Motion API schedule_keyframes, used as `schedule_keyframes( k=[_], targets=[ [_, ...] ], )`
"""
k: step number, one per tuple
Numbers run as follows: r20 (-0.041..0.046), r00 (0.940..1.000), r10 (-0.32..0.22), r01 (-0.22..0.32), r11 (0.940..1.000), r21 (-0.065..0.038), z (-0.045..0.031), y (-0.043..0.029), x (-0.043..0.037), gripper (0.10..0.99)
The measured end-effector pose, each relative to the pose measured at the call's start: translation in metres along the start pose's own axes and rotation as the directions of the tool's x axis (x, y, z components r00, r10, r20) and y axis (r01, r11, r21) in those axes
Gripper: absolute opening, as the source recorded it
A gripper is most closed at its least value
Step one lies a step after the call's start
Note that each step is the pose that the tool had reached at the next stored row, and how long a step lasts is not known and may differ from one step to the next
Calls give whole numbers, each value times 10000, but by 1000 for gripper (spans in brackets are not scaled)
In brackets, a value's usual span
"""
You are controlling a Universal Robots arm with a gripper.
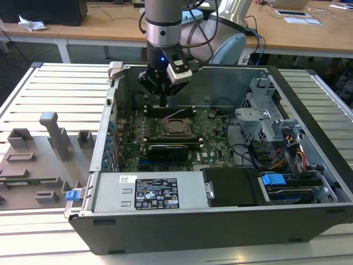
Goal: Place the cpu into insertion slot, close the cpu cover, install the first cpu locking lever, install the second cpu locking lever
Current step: 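Install the first cpu locking lever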
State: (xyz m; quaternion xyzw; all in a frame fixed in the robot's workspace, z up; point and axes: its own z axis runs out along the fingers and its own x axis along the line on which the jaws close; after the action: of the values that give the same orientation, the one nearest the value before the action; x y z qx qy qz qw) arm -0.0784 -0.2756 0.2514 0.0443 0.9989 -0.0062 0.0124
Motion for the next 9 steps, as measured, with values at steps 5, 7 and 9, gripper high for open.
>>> schedule_keyframes(
  k=[5, 7, 9],
  targets=[
    [0, 10000, 0, 0, 10000, -1, 105, 1, 3, 106],
    [0, 10000, 0, 0, 10000, -1, 137, 2, 3, 106],
    [0, 10000, 0, 0, 10000, -1, 156, 2, 4, 106]
  ],
)
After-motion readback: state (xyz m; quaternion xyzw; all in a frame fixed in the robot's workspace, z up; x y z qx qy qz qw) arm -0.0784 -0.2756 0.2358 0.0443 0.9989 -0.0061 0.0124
